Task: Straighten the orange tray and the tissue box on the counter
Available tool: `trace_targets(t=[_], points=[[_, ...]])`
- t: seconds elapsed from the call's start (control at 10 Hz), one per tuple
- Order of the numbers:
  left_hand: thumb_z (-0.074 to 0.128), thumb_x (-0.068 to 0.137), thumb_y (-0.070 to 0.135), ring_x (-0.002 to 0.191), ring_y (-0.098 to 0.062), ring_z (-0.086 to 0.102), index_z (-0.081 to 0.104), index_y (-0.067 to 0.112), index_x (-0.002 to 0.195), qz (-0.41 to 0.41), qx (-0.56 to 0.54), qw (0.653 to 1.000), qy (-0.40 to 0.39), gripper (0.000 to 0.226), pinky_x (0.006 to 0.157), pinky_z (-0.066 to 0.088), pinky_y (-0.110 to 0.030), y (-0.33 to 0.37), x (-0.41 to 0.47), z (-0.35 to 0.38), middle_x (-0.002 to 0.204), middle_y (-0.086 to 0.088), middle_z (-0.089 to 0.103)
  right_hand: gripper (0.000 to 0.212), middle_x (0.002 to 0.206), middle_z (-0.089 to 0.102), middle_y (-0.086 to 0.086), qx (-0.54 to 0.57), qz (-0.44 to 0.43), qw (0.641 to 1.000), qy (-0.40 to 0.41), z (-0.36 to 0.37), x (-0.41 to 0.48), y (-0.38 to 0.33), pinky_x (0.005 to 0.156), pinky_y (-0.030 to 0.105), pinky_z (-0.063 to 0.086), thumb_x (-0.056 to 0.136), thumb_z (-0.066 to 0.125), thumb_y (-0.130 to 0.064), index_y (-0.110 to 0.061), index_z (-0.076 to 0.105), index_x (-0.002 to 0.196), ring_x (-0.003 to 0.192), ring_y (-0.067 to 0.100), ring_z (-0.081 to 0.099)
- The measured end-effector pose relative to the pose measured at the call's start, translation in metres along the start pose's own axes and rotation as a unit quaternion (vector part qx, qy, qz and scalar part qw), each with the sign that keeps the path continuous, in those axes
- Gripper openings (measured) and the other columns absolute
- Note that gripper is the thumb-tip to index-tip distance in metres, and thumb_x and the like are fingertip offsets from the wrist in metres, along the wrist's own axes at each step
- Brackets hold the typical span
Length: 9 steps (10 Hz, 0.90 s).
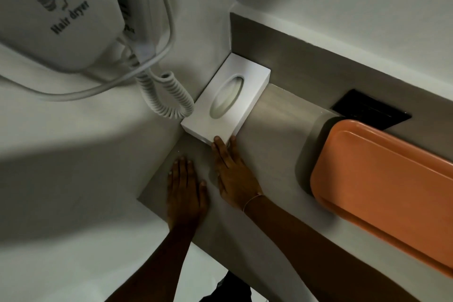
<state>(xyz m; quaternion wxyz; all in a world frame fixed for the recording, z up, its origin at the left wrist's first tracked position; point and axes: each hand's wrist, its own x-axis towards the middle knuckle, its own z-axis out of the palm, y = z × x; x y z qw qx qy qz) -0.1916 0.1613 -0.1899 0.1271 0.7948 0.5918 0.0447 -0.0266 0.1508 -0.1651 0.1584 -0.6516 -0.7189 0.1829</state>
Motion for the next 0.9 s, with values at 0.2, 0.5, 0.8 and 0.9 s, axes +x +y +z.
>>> trace_targets(t=[0.2, 0.5, 0.8, 0.9], points=[[0.023, 0.095, 0.042, 0.149, -0.024, 0.005, 0.01, 0.012, 0.15, 0.002, 0.003, 1.0, 0.002, 0.064, 0.121, 0.012, -0.044, 0.0, 0.0, 0.0, 0.16, -0.013, 0.016, 0.079, 0.162, -0.005, 0.001, 0.064, 0.0, 0.998, 0.013, -0.008, -0.003, -0.002, 0.113, 0.05, 0.032, 0.088, 0.051, -0.012, -0.01, 0.008, 0.153, 0.148, 0.039, -0.006], [0.025, 0.095, 0.041, 0.149, -0.025, 0.006, 0.013, 0.012, 0.149, 0.021, 0.001, 1.0, 0.003, 0.063, 0.122, 0.007, -0.042, 0.004, -0.002, -0.006, 0.159, -0.014, 0.018, 0.066, 0.16, 0.007, 0.005, 0.188, 0.122, 0.963, 0.147, -0.036, -0.067, -0.018, 0.118, 0.05, 0.024, 0.096, 0.048, -0.01, -0.009, 0.014, 0.152, 0.149, 0.02, 0.007], [0.035, 0.092, 0.037, 0.146, -0.028, 0.017, 0.026, 0.009, 0.146, 0.279, -0.007, 0.958, -0.073, 0.062, 0.119, 0.014, -0.042, 0.049, -0.014, -0.017, 0.154, -0.016, 0.03, 0.054, 0.145, 0.049, -0.017, 0.332, 0.23, 0.825, 0.394, -0.198, -0.194, -0.063, 0.11, 0.024, 0.034, 0.091, 0.058, -0.027, -0.025, 0.044, 0.144, 0.136, 0.003, 0.041], [0.037, 0.091, 0.039, 0.147, -0.029, 0.019, 0.026, 0.007, 0.146, 0.378, 0.039, 0.92, -0.098, 0.065, 0.118, 0.021, -0.046, 0.09, 0.002, -0.023, 0.155, -0.015, 0.028, 0.045, 0.133, 0.061, -0.012, 0.296, 0.214, 0.815, 0.449, -0.27, -0.242, -0.072, 0.101, 0.029, 0.046, 0.092, 0.058, -0.037, -0.03, 0.052, 0.136, 0.127, 0.011, 0.054]])
